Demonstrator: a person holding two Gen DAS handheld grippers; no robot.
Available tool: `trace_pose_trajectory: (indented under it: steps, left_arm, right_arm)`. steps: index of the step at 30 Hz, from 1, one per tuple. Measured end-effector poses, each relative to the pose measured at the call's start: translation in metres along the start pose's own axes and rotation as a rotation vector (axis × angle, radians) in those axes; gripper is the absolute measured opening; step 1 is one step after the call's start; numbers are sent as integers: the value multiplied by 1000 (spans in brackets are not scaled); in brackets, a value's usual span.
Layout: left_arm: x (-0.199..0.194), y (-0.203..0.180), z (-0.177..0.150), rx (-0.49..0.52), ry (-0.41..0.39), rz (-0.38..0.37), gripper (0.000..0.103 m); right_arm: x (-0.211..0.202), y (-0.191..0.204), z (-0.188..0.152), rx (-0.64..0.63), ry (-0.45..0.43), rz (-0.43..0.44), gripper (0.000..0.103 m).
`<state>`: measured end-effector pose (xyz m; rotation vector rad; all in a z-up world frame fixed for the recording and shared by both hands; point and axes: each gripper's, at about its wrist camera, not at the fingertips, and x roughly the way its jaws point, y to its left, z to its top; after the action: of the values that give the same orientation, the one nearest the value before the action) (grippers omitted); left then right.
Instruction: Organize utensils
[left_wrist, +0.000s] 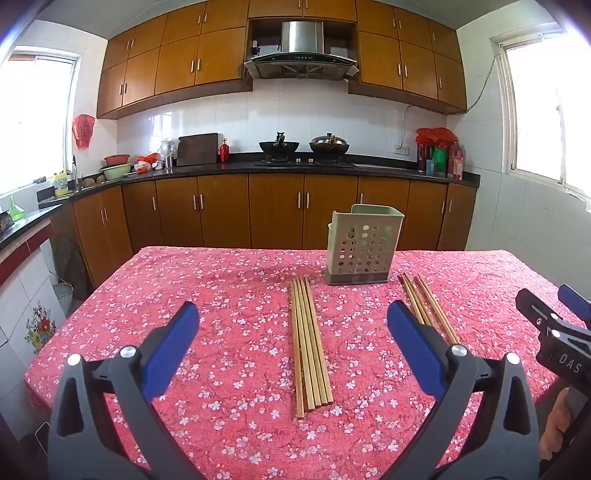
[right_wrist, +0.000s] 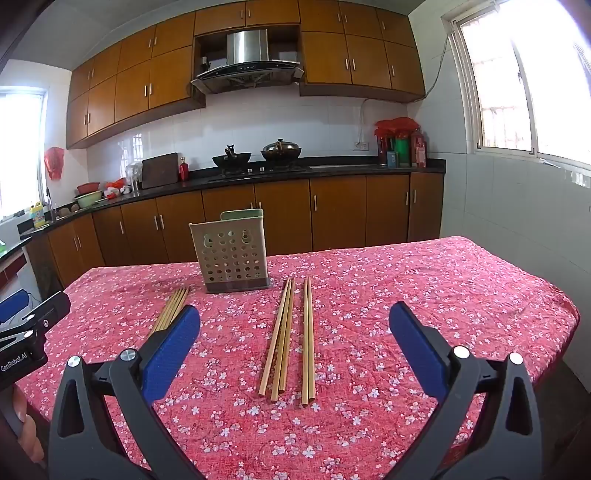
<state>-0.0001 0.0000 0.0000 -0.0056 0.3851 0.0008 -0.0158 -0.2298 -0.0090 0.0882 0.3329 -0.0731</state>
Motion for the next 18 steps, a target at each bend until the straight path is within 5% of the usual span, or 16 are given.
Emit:
trace_pose_trajectory:
  steps: [18]
  left_arm:
    - [0, 0, 0, 0, 1, 0, 99]
  right_arm:
    - [2, -1, -1, 2, 3, 1, 101]
